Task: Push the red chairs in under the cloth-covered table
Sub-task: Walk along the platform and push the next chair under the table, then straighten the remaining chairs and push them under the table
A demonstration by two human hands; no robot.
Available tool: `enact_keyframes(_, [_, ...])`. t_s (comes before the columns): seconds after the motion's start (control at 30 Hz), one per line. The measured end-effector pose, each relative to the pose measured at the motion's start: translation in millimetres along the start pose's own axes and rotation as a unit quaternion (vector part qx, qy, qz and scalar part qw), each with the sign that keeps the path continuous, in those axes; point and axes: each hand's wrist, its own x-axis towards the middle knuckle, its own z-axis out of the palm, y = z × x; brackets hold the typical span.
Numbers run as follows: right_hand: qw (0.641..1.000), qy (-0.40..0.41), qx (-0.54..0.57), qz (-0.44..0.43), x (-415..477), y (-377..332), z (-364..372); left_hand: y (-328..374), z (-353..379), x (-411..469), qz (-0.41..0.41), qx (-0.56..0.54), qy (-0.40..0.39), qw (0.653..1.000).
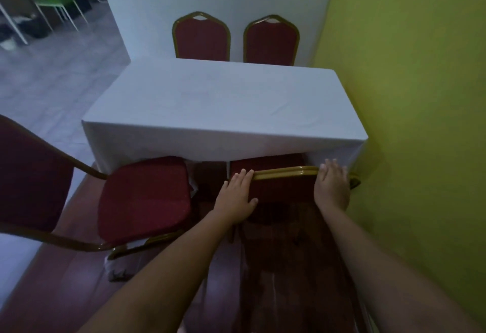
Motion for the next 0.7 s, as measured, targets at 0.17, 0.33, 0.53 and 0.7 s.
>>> enact_keyframes(0.17, [1.000, -0.010, -0.025, 0.008, -26.5, -22.7, 3.0, -32.5, -8.5, -27.6, -0.017, 0.016, -0.032, 0.999])
enact_keyframes(0.33, [0.993, -0.055, -0.103, 0.008, -49.5, -69.1, 17.7, -94.9, -37.4, -52.0, -0.069, 0.034, -0.059, 0.995])
enact_keyframes(0.53, [0.973, -0.116, -0.199, -0.034, -91.2, -156.8, 58.1, -194.5, -81.6, -85.6, -0.144, 0.054, -0.067, 0.986])
enact_keyframes(0.7, [0.960, -0.190, -0.182, -0.098, -131.4, -244.5, 109.7, -277.4, -121.9, -118.6, -0.160, 0.065, -0.051, 0.984])
